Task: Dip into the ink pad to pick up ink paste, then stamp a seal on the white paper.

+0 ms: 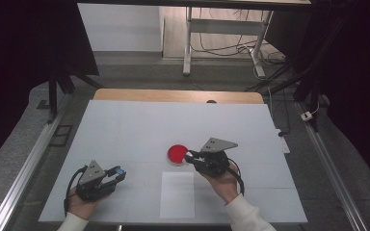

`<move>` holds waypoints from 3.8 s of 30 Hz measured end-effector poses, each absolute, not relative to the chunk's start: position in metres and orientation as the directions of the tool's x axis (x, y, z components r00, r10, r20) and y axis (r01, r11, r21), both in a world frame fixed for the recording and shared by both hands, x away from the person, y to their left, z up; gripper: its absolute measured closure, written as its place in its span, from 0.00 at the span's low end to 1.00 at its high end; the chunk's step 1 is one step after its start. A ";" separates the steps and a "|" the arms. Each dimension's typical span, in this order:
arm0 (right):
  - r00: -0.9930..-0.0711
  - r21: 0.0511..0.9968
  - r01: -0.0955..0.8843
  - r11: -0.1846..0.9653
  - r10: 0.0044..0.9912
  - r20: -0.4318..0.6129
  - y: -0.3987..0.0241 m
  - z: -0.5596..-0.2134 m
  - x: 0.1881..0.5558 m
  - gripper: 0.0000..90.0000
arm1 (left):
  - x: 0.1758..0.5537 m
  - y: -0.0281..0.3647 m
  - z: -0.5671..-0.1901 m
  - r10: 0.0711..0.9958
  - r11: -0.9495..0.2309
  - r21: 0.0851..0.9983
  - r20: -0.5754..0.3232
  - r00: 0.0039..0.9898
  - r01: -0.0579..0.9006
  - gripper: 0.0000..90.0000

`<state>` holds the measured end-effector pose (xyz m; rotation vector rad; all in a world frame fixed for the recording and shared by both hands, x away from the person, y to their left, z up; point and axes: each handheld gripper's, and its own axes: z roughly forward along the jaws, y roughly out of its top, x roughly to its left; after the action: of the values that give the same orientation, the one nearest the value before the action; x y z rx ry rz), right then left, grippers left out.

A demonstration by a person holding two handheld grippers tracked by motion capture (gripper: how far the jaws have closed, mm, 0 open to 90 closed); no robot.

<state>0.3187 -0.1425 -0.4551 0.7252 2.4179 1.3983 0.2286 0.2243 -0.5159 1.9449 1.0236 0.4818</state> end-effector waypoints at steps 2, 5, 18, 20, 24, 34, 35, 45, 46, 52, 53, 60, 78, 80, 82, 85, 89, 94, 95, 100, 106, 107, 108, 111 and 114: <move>-0.846 0.864 0.288 0.414 0.533 0.027 -0.142 -0.455 0.317 0.83 | 0.229 0.224 -0.516 0.806 -0.291 0.831 -0.053 0.589 0.474 0.72; -0.848 0.860 0.285 0.423 0.530 0.020 -0.142 -0.454 0.314 0.83 | 0.229 0.224 -0.516 0.807 -0.292 0.830 -0.053 0.589 0.475 0.72; -0.864 0.861 0.279 0.425 0.502 0.032 -0.139 -0.453 0.306 0.83 | 0.230 0.224 -0.516 0.804 -0.294 0.830 -0.054 0.592 0.475 0.72; -0.866 0.861 0.278 0.426 0.499 0.033 -0.138 -0.453 0.305 0.83 | 0.230 0.224 -0.516 0.805 -0.294 0.829 -0.054 0.591 0.475 0.72; -0.868 0.857 0.278 0.434 0.495 0.031 -0.138 -0.455 0.303 0.83 | 0.229 0.224 -0.516 0.806 -0.290 0.831 -0.055 0.589 0.474 0.72; -0.884 0.848 0.272 0.455 0.467 0.033 -0.135 -0.456 0.296 0.83 | 0.230 0.222 -0.516 0.804 -0.293 0.831 -0.055 0.593 0.473 0.72; -0.886 0.846 0.272 0.458 0.462 0.034 -0.134 -0.456 0.295 0.83 | 0.230 0.222 -0.516 0.803 -0.295 0.830 -0.053 0.594 0.473 0.72; -0.902 0.825 0.270 0.497 0.430 0.037 -0.127 -0.464 0.286 0.83 | 0.230 0.222 -0.516 0.803 -0.292 0.831 -0.057 0.594 0.474 0.72; -0.903 0.825 0.271 0.495 0.428 0.040 -0.127 -0.465 0.285 0.83 | 0.230 0.222 -0.516 0.803 -0.292 0.831 -0.057 0.593 0.474 0.72; -0.907 0.817 0.273 0.507 0.419 0.044 -0.127 -0.468 0.282 0.83 | 0.230 0.223 -0.516 0.803 -0.290 0.831 -0.058 0.593 0.475 0.72; -0.908 0.815 0.273 0.510 0.417 0.043 -0.127 -0.469 0.282 0.83 | 0.230 0.222 -0.516 0.803 -0.290 0.831 -0.058 0.593 0.475 0.72; -0.912 0.801 0.276 0.531 0.408 0.044 -0.127 -0.473 0.279 0.83 | 0.230 0.222 -0.516 0.803 -0.289 0.831 -0.060 0.593 0.476 0.72; -0.922 0.773 0.265 0.576 0.387 0.028 -0.121 -0.486 0.279 0.83 | 0.230 0.222 -0.516 0.802 -0.291 0.830 -0.059 0.594 0.476 0.72; -0.922 0.770 0.268 0.579 0.386 0.031 -0.120 -0.488 0.280 0.83 | 0.230 0.222 -0.516 0.802 -0.292 0.830 -0.059 0.595 0.476 0.72; -0.922 0.765 0.267 0.587 0.385 0.026 -0.119 -0.490 0.280 0.83 | 0.230 0.222 -0.516 0.802 -0.292 0.829 -0.060 0.595 0.477 0.72; -0.920 0.761 0.271 0.589 0.391 0.025 -0.118 -0.494 0.281 0.83 | 0.230 0.222 -0.516 0.801 -0.292 0.830 -0.060 0.596 0.476 0.72; -0.921 0.757 0.275 0.593 0.389 0.029 -0.118 -0.496 0.281 0.83 | 0.230 0.222 -0.517 0.801 -0.293 0.829 -0.059 0.596 0.476 0.72; -0.922 0.753 0.274 0.598 0.387 0.028 -0.116 -0.498 0.282 0.83 | 0.230 0.222 -0.517 0.801 -0.293 0.829 -0.059 0.596 0.476 0.72; -0.922 0.754 0.273 0.597 0.387 0.028 -0.116 -0.499 0.282 0.83 | 0.230 0.222 -0.517 0.801 -0.293 0.829 -0.059 0.596 0.476 0.72; -0.922 0.750 0.275 0.602 0.387 0.027 -0.116 -0.502 0.282 0.83 | 0.230 0.222 -0.517 0.800 -0.294 0.828 -0.060 0.596 0.477 0.72; -0.922 0.748 0.274 0.604 0.387 0.025 -0.115 -0.503 0.283 0.83 | 0.230 0.222 -0.517 0.800 -0.295 0.828 -0.059 0.597 0.477 0.72; -0.922 0.747 0.274 0.606 0.387 0.025 -0.115 -0.503 0.283 0.83 | 0.230 0.222 -0.517 0.800 -0.295 0.828 -0.059 0.597 0.477 0.72; -0.922 0.747 0.274 0.606 0.386 0.025 -0.115 -0.504 0.283 0.83 | 0.230 0.222 -0.517 0.800 -0.294 0.828 -0.059 0.597 0.477 0.72; -0.921 0.748 0.275 0.605 0.388 0.025 -0.115 -0.504 0.283 0.83 | 0.230 0.222 -0.517 0.801 -0.294 0.828 -0.060 0.596 0.478 0.72; -0.921 0.747 0.273 0.607 0.389 0.021 -0.115 -0.505 0.284 0.83 | 0.230 0.222 -0.517 0.801 -0.294 0.827 -0.059 0.596 0.478 0.72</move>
<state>0.2837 -0.1148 -0.5047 0.5559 2.6850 1.2113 0.2305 0.2220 -0.5168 1.9513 1.0189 0.4666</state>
